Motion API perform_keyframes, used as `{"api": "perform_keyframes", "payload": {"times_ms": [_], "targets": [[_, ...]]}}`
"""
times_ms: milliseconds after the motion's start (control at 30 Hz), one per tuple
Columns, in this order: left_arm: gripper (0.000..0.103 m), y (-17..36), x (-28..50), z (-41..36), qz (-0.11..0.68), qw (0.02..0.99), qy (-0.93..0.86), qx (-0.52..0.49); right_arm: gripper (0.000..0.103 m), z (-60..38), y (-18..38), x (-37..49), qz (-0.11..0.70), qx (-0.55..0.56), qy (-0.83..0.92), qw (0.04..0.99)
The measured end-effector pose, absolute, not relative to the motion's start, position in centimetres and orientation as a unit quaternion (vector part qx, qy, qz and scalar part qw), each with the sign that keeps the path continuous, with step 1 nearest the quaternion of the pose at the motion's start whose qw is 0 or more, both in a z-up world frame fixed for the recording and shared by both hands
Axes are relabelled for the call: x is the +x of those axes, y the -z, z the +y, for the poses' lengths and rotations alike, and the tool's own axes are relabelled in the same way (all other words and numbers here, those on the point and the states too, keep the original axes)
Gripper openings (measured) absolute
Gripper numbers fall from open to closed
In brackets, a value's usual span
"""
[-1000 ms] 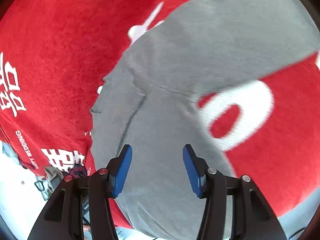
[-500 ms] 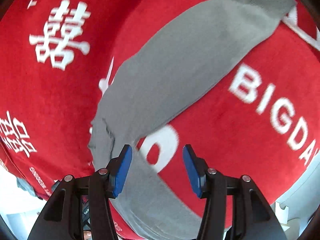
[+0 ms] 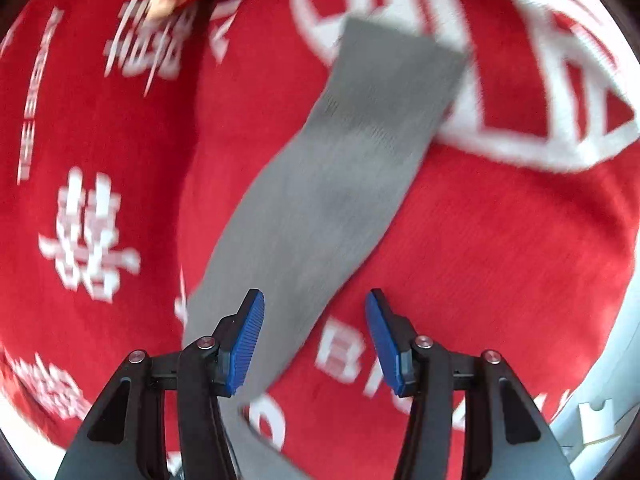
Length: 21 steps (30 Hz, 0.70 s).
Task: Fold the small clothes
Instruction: 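Grasp the cuff of the other sleeve with the right tool, then fold the held sleeve across the sweater body with the right tool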
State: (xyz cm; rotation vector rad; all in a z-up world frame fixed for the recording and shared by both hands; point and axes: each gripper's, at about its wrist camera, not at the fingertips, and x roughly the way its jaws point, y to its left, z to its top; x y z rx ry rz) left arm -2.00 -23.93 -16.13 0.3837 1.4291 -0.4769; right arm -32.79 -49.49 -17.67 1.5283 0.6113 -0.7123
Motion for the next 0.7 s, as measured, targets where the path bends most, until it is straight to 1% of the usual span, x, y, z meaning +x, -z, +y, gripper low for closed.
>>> {"api": "perform_keyframes", "payload": {"times_ms": [100,200,267,400,433,467,500,533,633,700], "targets": [[0.094,16.4,-2.3,-25.4,0.64,0.712,0.223,0.182,0.057,-51.2,18.4,-33.7,0.232,0.683,0.325,0.612],[0.094,16.3,-3.4,-27.6,0.609,0.725,0.232,0.223,0.057,-52.9,19.1,-33.9,0.198,0.7,0.328,0.603],[0.094,16.2,-4.0,-28.7,0.599,0.729,0.243,0.227,0.059,-53.8,19.8,-33.5,0.177,0.715,0.32,0.596],[0.094,16.9,-4.4,-30.0,0.604,0.727,0.237,0.225,0.059,-54.6,20.9,-33.3,0.134,0.75,0.299,0.574],[0.094,16.9,-4.3,-29.9,0.606,0.727,0.236,0.219,0.055,-54.6,21.2,-33.4,0.119,0.762,0.287,0.568],[0.094,16.8,-4.3,-29.8,0.607,0.728,0.236,0.215,0.048,-54.6,21.3,-33.6,0.108,0.77,0.275,0.565],[0.095,16.7,-4.2,-29.7,0.607,0.729,0.235,0.212,0.018,-54.5,21.5,-33.6,0.096,0.779,0.258,0.563],[0.094,16.5,-4.1,-29.2,0.606,0.73,0.234,0.21,0.007,-54.4,21.4,-33.3,0.086,0.785,0.244,0.562],[0.094,15.7,-3.6,-26.8,0.606,0.734,0.23,0.203,0.007,-54.3,20.0,-32.0,0.061,0.784,0.205,0.583],[0.094,15.2,-3.1,-25.1,0.604,0.739,0.223,0.199,0.007,-54.2,18.3,-30.0,0.06,0.775,0.167,0.606]]}}
